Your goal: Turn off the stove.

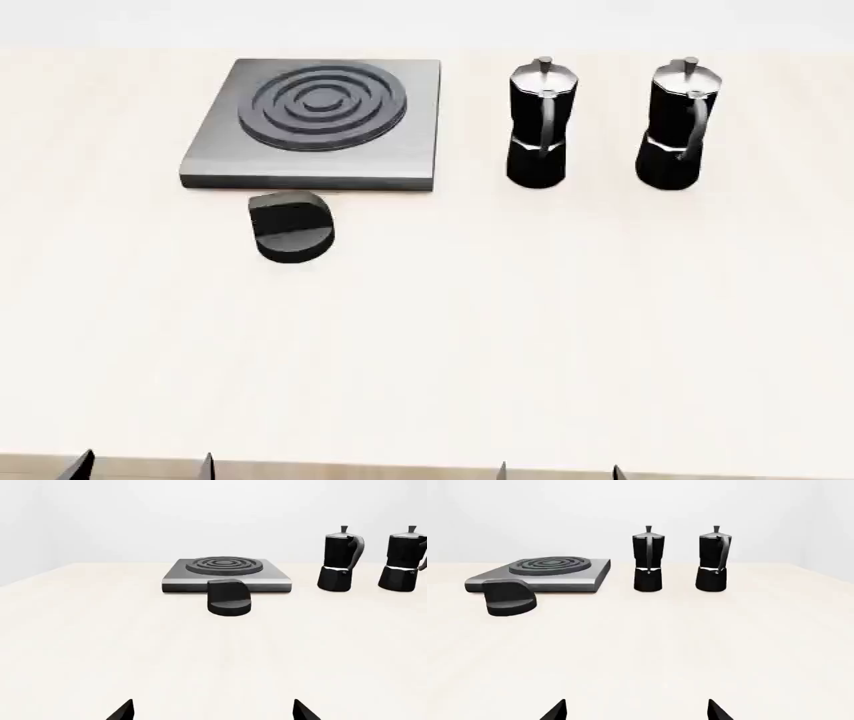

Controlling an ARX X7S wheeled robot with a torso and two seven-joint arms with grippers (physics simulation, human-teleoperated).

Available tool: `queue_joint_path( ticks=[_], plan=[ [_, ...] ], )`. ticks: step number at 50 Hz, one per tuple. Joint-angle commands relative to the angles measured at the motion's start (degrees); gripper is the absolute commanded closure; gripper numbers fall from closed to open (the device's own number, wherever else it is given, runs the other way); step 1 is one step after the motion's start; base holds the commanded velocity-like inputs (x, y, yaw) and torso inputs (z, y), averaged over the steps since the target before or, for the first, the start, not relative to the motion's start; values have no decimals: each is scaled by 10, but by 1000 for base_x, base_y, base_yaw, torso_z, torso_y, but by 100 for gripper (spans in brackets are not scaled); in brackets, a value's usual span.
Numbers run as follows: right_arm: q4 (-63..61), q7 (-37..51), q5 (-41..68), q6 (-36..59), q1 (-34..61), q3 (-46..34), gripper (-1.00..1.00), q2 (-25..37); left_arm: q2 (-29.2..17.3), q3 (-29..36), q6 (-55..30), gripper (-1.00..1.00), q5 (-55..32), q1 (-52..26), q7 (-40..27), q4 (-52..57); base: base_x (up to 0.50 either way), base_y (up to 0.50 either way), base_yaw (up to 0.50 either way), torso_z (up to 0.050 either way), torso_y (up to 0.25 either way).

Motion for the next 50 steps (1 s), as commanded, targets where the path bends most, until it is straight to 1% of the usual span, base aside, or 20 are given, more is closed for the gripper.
queue_joint_path(
  ticks=[1, 10, 17, 18, 19, 20, 30, 37, 44, 50],
  plan=[
    [-12, 14, 8, 5, 1, -8, -100, 10, -10, 9, 4, -100, -4, 0, -14, 1, 0, 0, 0, 0, 0],
    [-21, 37, 21, 7, -4, -28, -100, 24, -25, 23, -1, -100, -32, 4, -27, 10, 0, 0, 0, 0, 0],
    [-16, 44, 27, 7, 0, -36, -100, 31, -32, 36, -14, -100, -22, -1, -43, 7, 0, 0, 0, 0, 0],
    [86, 37, -14, -19, 73, 7, -100, 9, -8, 2, 86, -100, 8, -80, -20, -86, 0, 0, 0, 0, 0],
    [0, 19, 4, 2, 2, -12, -100, 9, -10, 10, 0, -100, -4, -3, -15, -7, 0, 0, 0, 0, 0],
    [-11, 18, 21, 16, 5, -8, -100, 11, -14, 11, -6, -100, -11, -3, -14, 3, 0, 0, 0, 0, 0],
    [-22, 48, 23, 26, 3, -29, -100, 25, -26, 21, -6, -100, -36, -7, -35, 4, 0, 0, 0, 0, 0],
    [-50, 59, 34, 31, -3, -34, -100, 32, -35, 28, -6, -100, -35, -4, -50, 19, 0, 0, 0, 0, 0],
    [-133, 69, 35, 45, -26, -47, -100, 40, -46, 38, -30, -100, -33, 13, -59, 93, 0, 0, 0, 0, 0],
    [-198, 75, 43, 59, -42, -53, -100, 47, -58, 49, -66, -100, -28, 32, -63, 181, 0, 0, 0, 0, 0]
  ],
)
